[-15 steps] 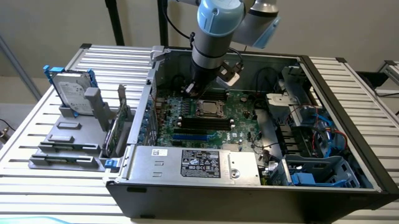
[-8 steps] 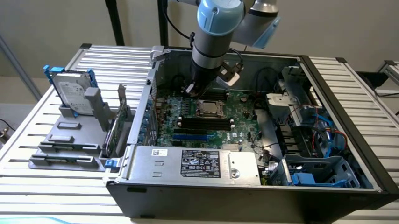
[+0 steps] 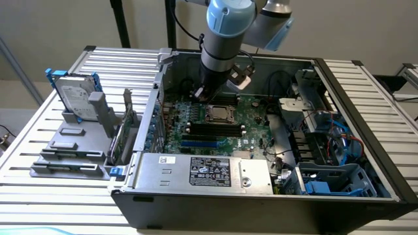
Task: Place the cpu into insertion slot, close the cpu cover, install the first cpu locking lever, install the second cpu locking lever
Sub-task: 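Install the first cpu locking lever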
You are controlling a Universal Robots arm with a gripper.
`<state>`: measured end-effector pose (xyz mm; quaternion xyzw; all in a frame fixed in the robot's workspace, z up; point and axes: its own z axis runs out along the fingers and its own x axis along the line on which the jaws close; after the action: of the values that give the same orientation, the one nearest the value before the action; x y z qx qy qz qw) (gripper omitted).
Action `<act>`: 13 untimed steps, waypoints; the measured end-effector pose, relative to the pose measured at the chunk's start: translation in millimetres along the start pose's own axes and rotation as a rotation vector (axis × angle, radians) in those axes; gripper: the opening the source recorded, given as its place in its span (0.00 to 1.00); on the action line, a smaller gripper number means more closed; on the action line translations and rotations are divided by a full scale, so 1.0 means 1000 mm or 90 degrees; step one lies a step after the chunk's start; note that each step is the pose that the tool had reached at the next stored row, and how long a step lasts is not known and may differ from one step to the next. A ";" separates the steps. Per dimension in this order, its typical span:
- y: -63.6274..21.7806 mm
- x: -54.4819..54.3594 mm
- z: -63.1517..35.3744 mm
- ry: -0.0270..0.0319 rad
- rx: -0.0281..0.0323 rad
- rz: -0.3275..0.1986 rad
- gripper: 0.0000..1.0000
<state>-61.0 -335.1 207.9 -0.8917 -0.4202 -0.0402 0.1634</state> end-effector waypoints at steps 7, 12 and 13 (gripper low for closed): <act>-0.0010 0.003 0.0017 0.0000 0.0000 0.000 0.11; 0.0005 0.004 0.0017 -0.0002 -0.0002 0.000 0.11; 0.0005 0.004 0.0017 -0.0003 -0.0003 0.000 0.11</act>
<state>-58.0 -331.8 207.1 -0.8917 -0.4202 -0.0401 0.1631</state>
